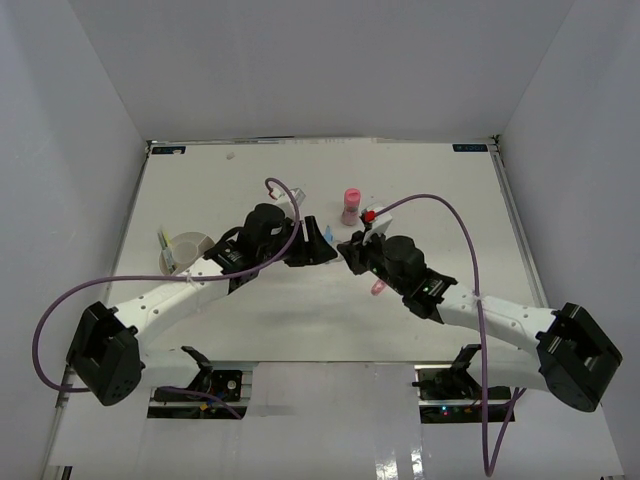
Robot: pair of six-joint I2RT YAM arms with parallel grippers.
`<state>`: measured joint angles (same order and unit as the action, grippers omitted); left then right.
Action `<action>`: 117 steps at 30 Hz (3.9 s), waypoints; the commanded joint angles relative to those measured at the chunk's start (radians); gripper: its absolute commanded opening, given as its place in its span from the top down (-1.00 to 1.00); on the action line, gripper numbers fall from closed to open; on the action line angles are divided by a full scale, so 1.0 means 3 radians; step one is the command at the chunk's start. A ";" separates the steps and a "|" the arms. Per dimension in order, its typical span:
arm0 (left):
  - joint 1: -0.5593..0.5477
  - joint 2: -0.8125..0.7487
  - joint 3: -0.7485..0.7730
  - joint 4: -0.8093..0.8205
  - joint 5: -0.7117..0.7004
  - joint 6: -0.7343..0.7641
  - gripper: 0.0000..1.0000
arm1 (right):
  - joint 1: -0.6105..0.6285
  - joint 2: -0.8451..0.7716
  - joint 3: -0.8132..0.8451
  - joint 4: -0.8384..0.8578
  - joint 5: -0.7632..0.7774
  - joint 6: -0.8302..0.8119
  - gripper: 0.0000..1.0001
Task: Sort the stationery into containers
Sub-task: Place the stationery in the storage box.
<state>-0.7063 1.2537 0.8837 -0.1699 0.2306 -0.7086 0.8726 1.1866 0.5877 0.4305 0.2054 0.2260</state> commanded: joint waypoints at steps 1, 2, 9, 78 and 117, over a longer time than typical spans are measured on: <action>-0.0018 0.0024 0.0127 0.0096 -0.0140 0.0010 -0.35 | 0.0021 -0.0105 -0.0062 0.0288 -0.0040 0.0049 0.65; -0.0018 0.0034 0.0127 0.0096 -0.0150 0.0010 -0.33 | 0.0016 -0.0110 -0.0077 0.0308 -0.0051 0.0059 0.65; -0.0018 0.0080 0.0117 0.0147 -0.0135 0.0000 -0.12 | 0.0016 -0.0115 -0.0133 0.0365 -0.0076 0.0106 0.64; 0.1148 0.0177 0.1493 -0.2379 -0.2165 0.3282 1.00 | 0.0011 -0.1015 -0.0665 -0.0269 0.0292 -0.0385 -0.82; 0.1500 0.0003 0.1114 -0.2236 -0.2236 0.4611 0.94 | -0.0045 -0.1163 -0.0824 -0.0167 0.0399 -0.0339 -0.82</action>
<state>-0.2684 1.2690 1.1732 -0.8917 -0.4221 0.5827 0.8639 0.8501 0.3439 0.3363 0.3115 0.1238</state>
